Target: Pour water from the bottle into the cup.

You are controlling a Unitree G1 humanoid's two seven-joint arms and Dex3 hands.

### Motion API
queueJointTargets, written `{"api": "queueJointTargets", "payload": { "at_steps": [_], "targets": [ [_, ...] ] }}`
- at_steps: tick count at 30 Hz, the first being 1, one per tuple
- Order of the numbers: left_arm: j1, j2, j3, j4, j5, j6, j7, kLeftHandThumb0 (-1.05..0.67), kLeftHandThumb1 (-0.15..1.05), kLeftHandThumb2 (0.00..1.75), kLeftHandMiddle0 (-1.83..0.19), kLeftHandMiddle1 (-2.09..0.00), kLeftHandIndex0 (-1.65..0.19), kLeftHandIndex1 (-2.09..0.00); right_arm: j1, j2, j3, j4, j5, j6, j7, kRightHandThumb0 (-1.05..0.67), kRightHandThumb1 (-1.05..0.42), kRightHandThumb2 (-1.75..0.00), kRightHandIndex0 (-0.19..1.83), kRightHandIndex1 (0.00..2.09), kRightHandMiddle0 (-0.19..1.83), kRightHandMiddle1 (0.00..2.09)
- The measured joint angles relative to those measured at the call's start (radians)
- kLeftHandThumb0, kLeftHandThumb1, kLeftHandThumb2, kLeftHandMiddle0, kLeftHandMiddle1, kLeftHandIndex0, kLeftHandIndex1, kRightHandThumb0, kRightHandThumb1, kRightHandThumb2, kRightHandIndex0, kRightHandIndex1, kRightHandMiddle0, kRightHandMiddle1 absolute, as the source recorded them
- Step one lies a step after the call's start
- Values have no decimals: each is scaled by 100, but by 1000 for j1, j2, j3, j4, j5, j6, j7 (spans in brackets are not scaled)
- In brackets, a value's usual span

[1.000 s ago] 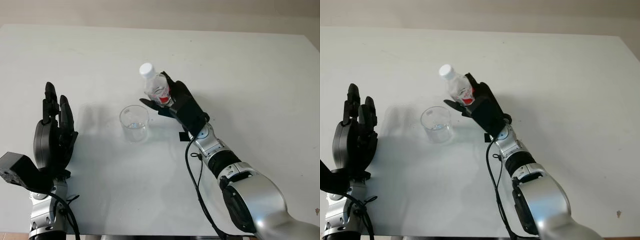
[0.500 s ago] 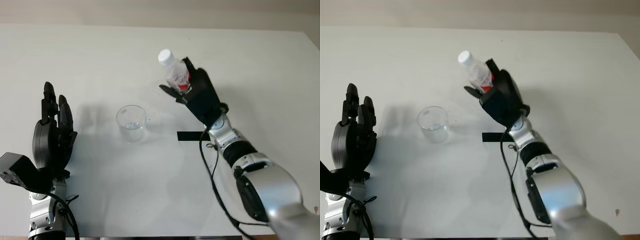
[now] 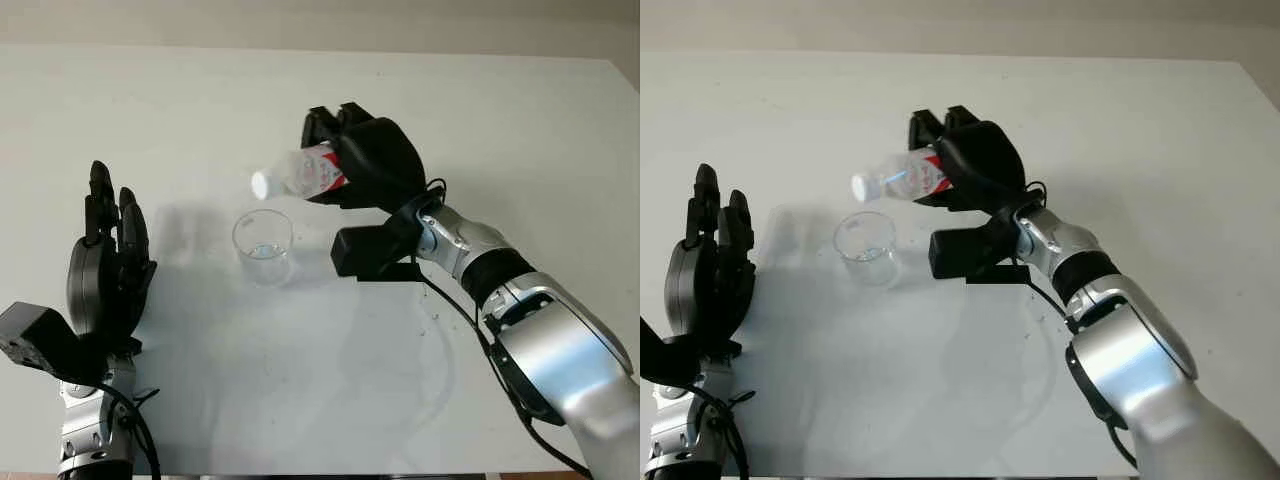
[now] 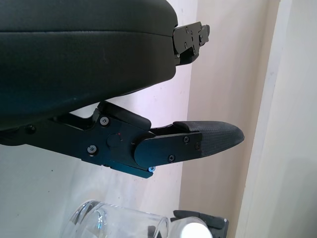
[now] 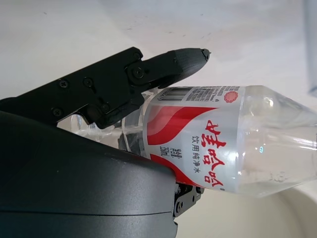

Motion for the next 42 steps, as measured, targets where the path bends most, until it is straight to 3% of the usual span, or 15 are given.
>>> {"api": "queueJointTargets", "payload": {
  "at_steps": [13, 24, 42],
  "targets": [
    [-2, 0, -2, -1, -1, -1, 3, -71, 105, 50, 18, -5, 17, -5, -48, -12, 105, 16, -95, 21, -159, -46, -105, -28, 108, 209, 81, 209],
    [-11, 0, -4, 9, -3, -1, 2, -72, 105, 50, 19, -5, 19, -5, -101, -38, 114, 29, -109, 36, -273, -46, -105, -28, 112, 209, 83, 209],
    [-21, -3, -4, 18, -3, -2, 6, -71, 105, 53, 18, -5, 18, -5, -148, -60, 168, 45, -161, 7, -457, -50, -105, -43, 120, 209, 93, 209]
  ]
}}
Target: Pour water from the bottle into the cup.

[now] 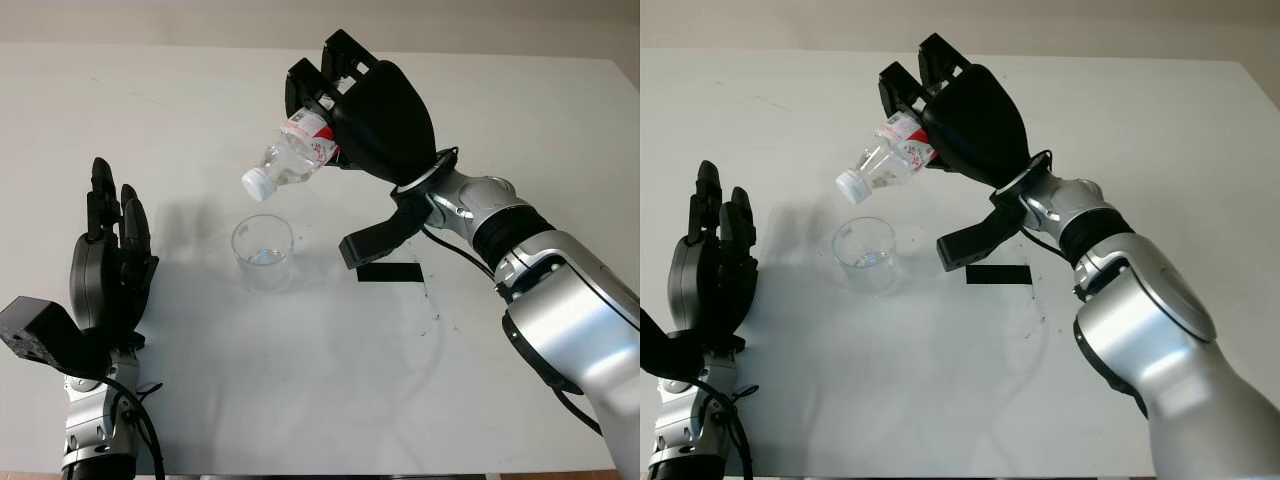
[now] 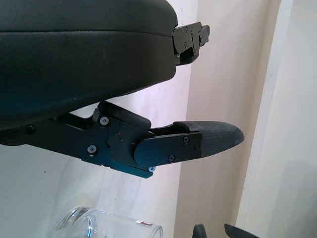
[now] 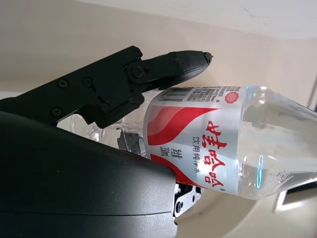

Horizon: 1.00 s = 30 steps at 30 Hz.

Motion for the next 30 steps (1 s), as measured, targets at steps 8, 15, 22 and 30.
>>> {"api": "queueJointTargets", "payload": {
  "at_steps": [8, 15, 22, 30],
  "targets": [
    [-1, -1, 1, 1, -2, -4, -1, -71, 105, 52, 19, -5, 18, -5, -34, -24, 76, 0, -87, -24, -75, -53, -105, -42, 118, 209, 91, 209],
    [-1, -1, 1, 1, -2, -5, -1, -72, 105, 50, 18, -6, 17, -6, -49, -31, 118, 0, -135, 9, -116, -55, -105, -40, 119, 209, 91, 209],
    [-4, -1, 1, 3, -2, -5, -5, -72, 105, 51, 18, -5, 18, -5, -53, -32, 135, 0, -145, 19, -142, -55, -105, -39, 119, 209, 90, 209],
    [-6, -1, 1, 5, -2, -5, -5, -71, 105, 51, 19, -5, 19, -5, -56, -35, 124, 3, -120, -5, -148, -53, -105, -39, 119, 209, 92, 209]
  ]
}}
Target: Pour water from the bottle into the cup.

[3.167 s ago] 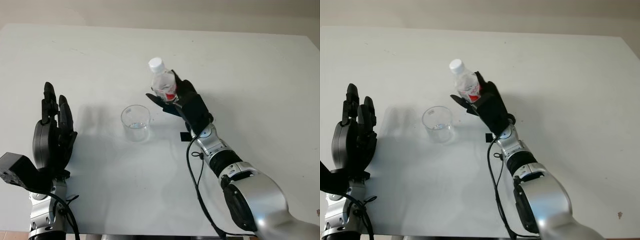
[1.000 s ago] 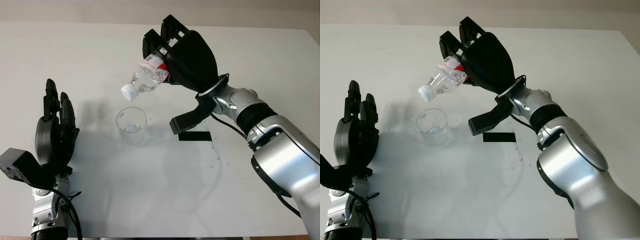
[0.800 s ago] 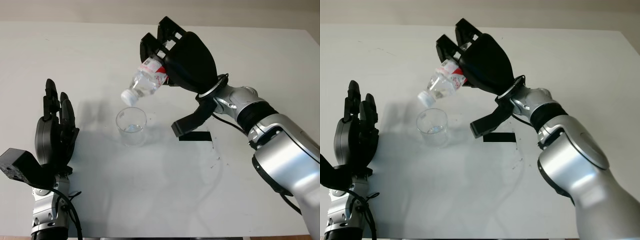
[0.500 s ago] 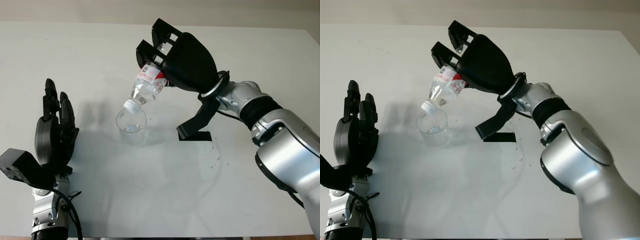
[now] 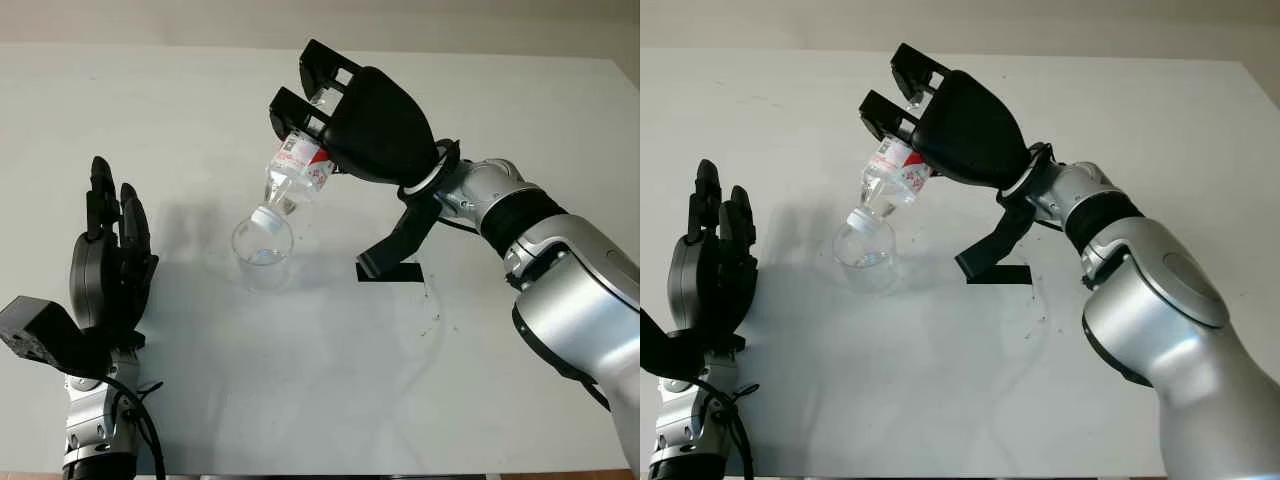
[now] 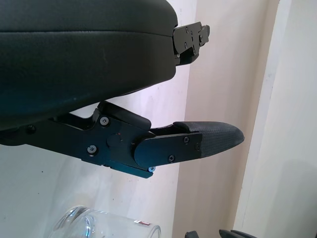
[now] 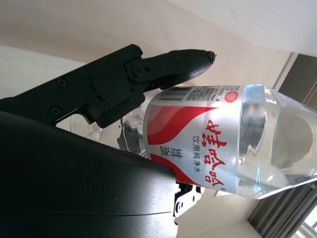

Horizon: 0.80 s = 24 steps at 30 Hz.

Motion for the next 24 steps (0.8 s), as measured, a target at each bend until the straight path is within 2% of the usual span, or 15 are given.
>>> {"api": "queueJointTargets", "payload": {
  "at_steps": [2, 6, 12, 20, 24],
  "targets": [
    [-1, 0, 0, 1, 0, 0, 0, -72, 105, 50, 19, -5, 18, -5, 5, 3, -48, 1, 73, -52, 38, -51, -105, -37, 119, 209, 93, 209],
    [-6, 0, 0, 9, 0, 0, -1, -72, 105, 50, 19, -5, 18, -5, 45, 19, -197, 1, 283, -171, 226, -45, -105, -38, 117, 209, 94, 209],
    [-9, 0, 2, 14, 0, -2, -7, -71, 105, 51, 19, -5, 18, -5, 171, 45, -372, -2, 526, -245, 511, -37, -105, -41, 119, 209, 94, 209],
    [-13, 1, 4, 21, 0, -3, -13, -71, 105, 50, 19, -5, 19, -5, 319, 109, -624, -48, 876, -253, 927, -35, -105, -48, 116, 209, 89, 209],
    [-12, 1, 5, 18, -1, -3, -13, -71, 105, 51, 19, -5, 19, -5, 409, 147, -729, -185, 1048, -139, 1155, -36, -105, -52, 109, 209, 86, 209]
  ]
}}
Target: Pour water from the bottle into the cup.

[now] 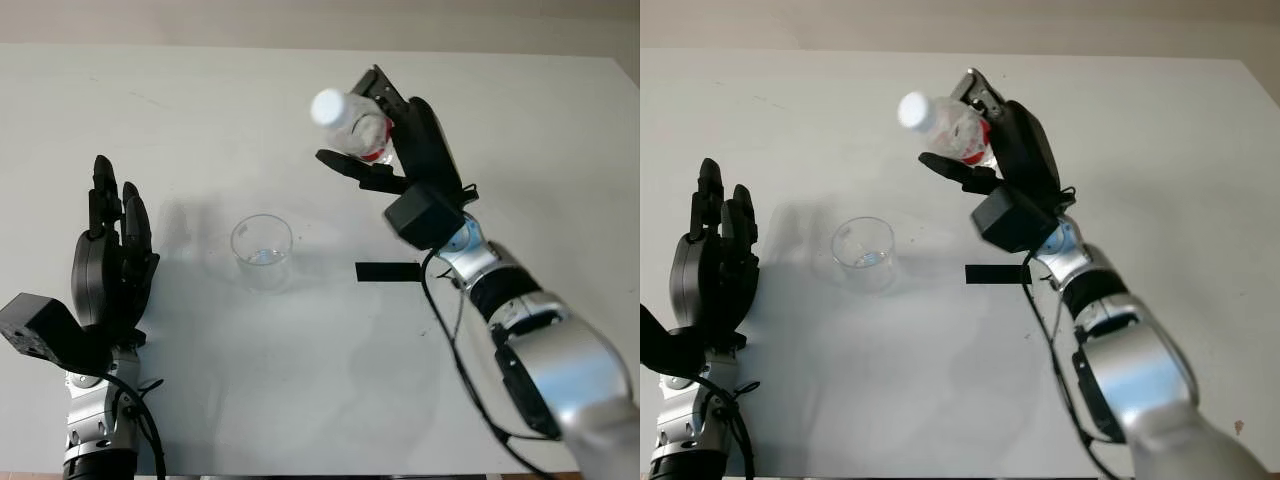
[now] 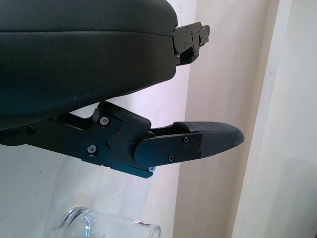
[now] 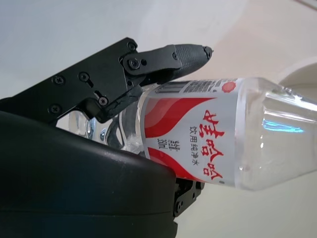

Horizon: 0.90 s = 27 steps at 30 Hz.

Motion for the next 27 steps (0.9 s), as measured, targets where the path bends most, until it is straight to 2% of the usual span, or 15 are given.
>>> {"api": "queueJointTargets", "payload": {
  "at_steps": [3, 7, 11, 13, 17, 27],
  "targets": [
    [3, 0, 0, -6, 0, 5, 0, -71, 105, 52, 19, -5, 19, -5, 84, 8, -48, -164, 94, 147, 141, -37, -105, -53, 107, 209, 84, 209],
    [4, 0, 1, -8, 0, 11, 0, -71, 105, 51, 19, -4, 19, -4, 198, 8, -104, -433, 228, 423, 282, -38, -105, -53, 109, 209, 83, 209],
    [5, 0, 1, -8, 0, 12, -1, -71, 105, 52, 19, -4, 19, -4, 287, 1, -148, -678, 323, 692, 360, -39, -105, -54, 117, 209, 86, 209],
    [5, 0, 1, -8, 1, 12, -4, -71, 105, 53, 19, -4, 19, -4, 322, -8, -166, -772, 349, 786, 383, -39, -105, -54, 118, 209, 86, 209],
    [5, 0, 1, -7, 1, 12, -5, -71, 105, 53, 19, -3, 19, -2, 376, -21, -190, -893, 365, 886, 412, -39, -105, -53, 117, 209, 84, 209],
    [6, 1, 3, -5, -5, 12, -24, -70, 105, 54, 19, -2, 19, -2, 493, -20, -208, -1037, 347, 1024, 388, -44, -105, -49, 102, 209, 75, 209]
  ]
}}
